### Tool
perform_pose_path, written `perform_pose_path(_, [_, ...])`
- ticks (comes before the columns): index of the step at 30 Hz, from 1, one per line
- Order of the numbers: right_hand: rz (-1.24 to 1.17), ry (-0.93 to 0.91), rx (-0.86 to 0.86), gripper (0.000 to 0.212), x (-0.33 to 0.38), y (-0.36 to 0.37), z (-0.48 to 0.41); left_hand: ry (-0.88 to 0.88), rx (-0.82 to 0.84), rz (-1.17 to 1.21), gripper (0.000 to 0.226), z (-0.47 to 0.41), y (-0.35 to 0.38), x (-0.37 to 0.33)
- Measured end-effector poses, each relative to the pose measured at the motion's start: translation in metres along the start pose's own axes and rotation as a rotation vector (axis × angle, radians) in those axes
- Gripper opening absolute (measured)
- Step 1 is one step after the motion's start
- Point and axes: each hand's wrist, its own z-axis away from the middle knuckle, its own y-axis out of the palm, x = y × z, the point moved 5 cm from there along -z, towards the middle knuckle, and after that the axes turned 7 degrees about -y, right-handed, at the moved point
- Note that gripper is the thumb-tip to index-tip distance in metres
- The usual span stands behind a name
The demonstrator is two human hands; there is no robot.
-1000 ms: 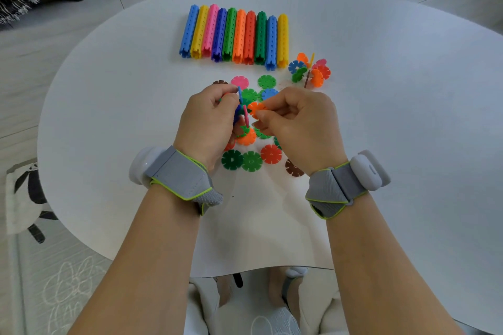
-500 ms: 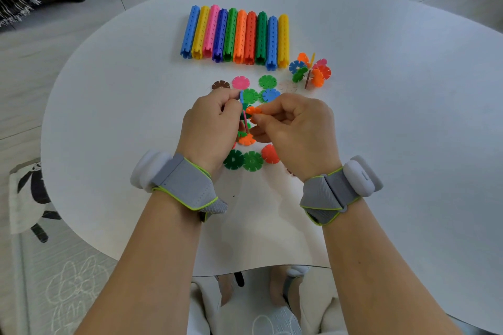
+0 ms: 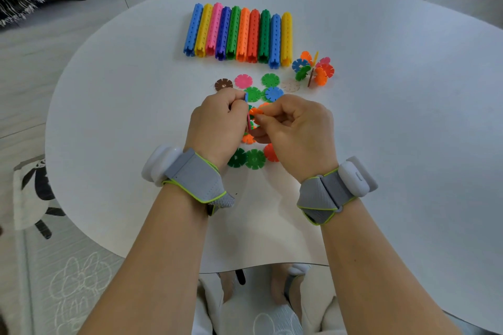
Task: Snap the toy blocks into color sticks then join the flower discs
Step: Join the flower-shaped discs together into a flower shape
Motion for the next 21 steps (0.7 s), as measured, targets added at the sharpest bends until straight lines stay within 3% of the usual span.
perform_pose_path(5, [-0.004,-0.061,-0.064,0.003,0.002,0.0,0.002,-0.12,0.059,0.298,0.028,0.0,-0.005,0.002])
perform_pose_path(9, [0.154,-0.237,-0.171,0.004,0.009,0.005,0.006,-0.146,0.047,0.431,0.035,-0.002,-0.013,0.008])
perform_pose_path(13, [0.222,-0.241,-0.224,0.007,0.008,0.002,0.006,-0.248,0.1,0.567,0.031,-0.002,-0.012,0.012])
perform_pose_path(16, [0.311,-0.23,-0.124,0.013,0.008,0.003,0.003,-0.213,0.108,0.516,0.015,-0.003,-0.012,0.014])
perform_pose_path(21, [0.5,-0.138,0.125,0.039,-0.003,-0.003,-0.005,-0.221,0.061,0.477,0.013,-0.008,-0.017,0.021])
